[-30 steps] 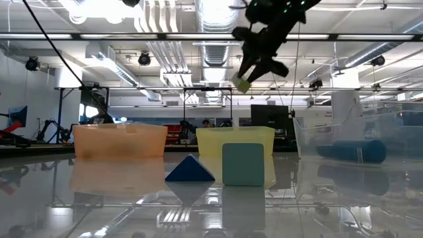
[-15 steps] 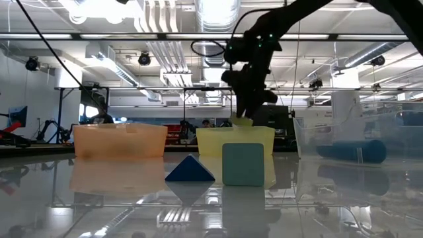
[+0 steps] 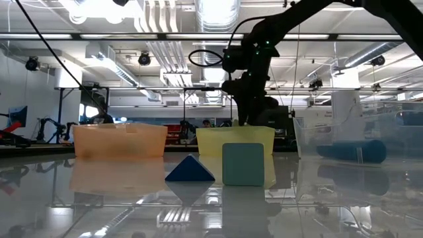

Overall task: Sort & place blocks by color
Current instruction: Put the light green block into the yellow bin, then put the blue block into the transparent bin

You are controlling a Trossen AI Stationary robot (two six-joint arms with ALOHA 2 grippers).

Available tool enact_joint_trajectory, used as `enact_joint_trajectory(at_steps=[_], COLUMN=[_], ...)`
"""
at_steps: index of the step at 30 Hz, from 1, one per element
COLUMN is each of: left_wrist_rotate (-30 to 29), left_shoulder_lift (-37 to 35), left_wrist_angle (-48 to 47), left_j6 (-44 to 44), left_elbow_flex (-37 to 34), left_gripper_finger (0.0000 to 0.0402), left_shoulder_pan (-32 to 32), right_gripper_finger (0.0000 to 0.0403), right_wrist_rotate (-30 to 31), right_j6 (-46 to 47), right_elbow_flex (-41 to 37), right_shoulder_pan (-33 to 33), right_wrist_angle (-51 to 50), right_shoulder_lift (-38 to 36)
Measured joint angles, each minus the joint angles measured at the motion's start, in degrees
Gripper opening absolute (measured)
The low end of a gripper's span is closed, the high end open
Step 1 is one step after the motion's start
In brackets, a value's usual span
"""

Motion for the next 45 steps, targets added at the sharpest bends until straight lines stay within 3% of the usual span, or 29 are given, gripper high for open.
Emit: enact_joint_trajectory(at_steps=[11, 23, 29, 37, 45], left_wrist_rotate=[0.0, 1.2, 10.3, 28.8, 31.0], left_shoulder_lift=[0.0, 0.0, 0.0, -0.2, 0.9], left_wrist_angle=[0.0, -1.1, -9.5, -15.0, -21.7], left_j6=[0.0, -2.0, -10.1, -15.1, -12.3], left_elbow_flex=[-0.2, -0.4, -0.2, -0.5, -0.6], left_gripper_finger=[0.0244, 0.0244, 0.0244, 0.0244, 0.0244], left_shoulder_pan=[0.0, -0.2, -0.2, -0.2, -0.2], right_gripper_finger=[0.0181, 0.0179, 0.0173, 0.0173, 0.0170], right_wrist_rotate=[0.0, -0.5, -0.5, 0.3, 10.6], right_j6=[0.4, 1.8, 4.8, 16.9, 31.7], right_elbow_flex=[0.9, 14.6, 20.1, 15.0, 6.2], right_shoulder_pan=[0.0, 4.9, 12.3, 25.6, 38.1], right_wrist_angle=[-1.3, -17.0, -25.1, -27.8, -20.8], right_shoulder_lift=[-0.2, -0.5, -1.8, -10.7, -20.6])
